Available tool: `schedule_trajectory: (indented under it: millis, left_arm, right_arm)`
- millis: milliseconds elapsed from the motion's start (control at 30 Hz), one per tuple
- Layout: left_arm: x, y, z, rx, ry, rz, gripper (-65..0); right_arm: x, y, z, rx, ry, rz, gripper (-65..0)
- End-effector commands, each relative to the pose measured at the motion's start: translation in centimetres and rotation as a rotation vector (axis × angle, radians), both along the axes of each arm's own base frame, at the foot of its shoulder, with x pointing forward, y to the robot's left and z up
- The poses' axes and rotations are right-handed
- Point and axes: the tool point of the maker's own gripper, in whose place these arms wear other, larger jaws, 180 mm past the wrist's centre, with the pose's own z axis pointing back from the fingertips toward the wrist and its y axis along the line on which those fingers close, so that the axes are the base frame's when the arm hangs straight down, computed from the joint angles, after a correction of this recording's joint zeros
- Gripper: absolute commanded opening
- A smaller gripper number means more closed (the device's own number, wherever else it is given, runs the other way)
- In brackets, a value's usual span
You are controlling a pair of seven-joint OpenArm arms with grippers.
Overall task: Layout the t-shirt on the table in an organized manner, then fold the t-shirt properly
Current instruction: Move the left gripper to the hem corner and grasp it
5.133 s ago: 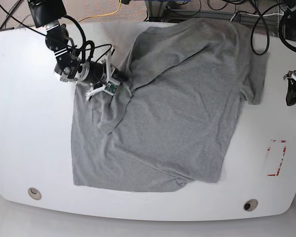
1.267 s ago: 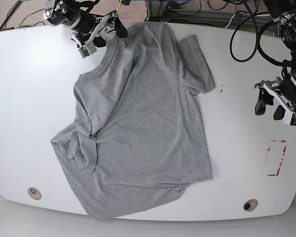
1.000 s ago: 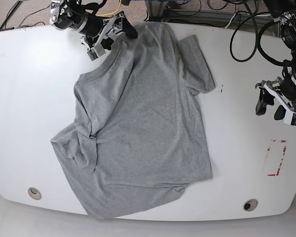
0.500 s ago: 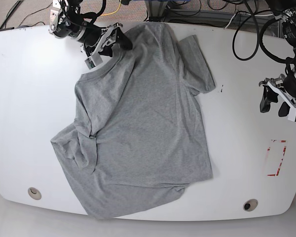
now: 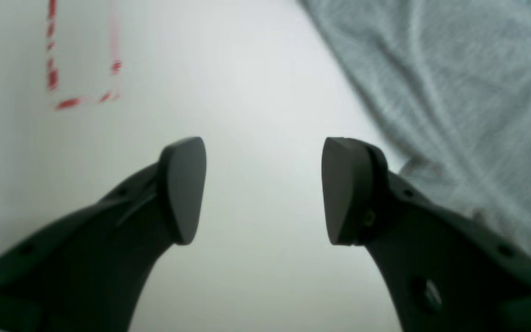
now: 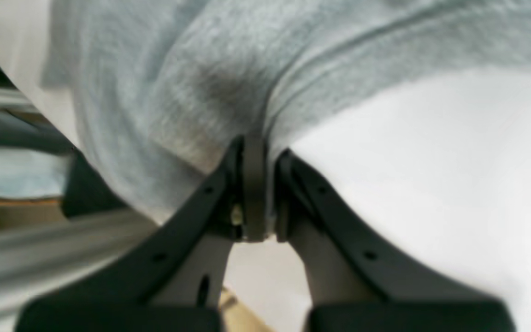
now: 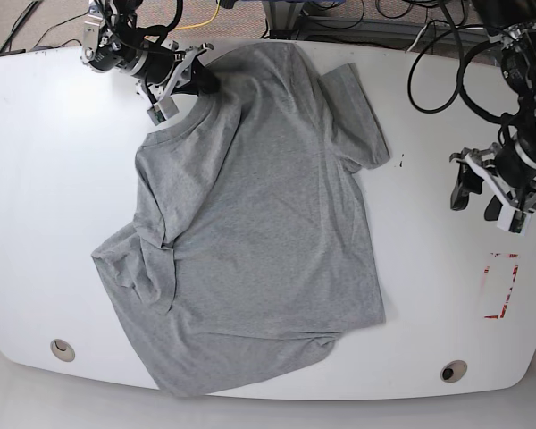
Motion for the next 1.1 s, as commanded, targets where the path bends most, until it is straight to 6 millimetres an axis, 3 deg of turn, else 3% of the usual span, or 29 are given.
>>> schedule_trajectory:
  millis: [0, 167, 400, 633, 833, 1067]
  left_arm:
    - [2.1, -0.4, 1.4, -0.005, -0.071, 0.063, -27.6]
    - [4.6, -1.2, 0.2, 0.02, -0.047, 0.102, -27.5]
    - [8.9, -1.9, -4.0, -0.013, 0.077, 0.174, -27.5]
    - [12.5, -4.3, -7.8, -0.088, 0.075, 0.165, -27.5]
    - [14.8, -6.1, -9.3, -0.186, 0.07, 0.152, -27.5]
    - [16.0, -8.0, -9.3, -0.357, 0.044, 0.151, -27.2]
  right_arm:
    - [-0.5, -2.1, 0.6, -0.084, -0.01, 0.028, -65.0]
    - [-0.7, -3.5, 1.3, -0.125, -0.024, 0.034, -65.0]
    - [-0.9, -4.1, 2.1, -0.155, -0.04, 0.06, -65.0]
    - [-1.5, -3.7, 3.0, -0.164, -0.057, 0.082, -65.0]
    - [-2.0, -3.9, 3.3, -0.178, -0.059, 0.1, -65.0]
    - [-2.4, -4.2, 3.2, -0.187, -0.049, 0.108, -65.0]
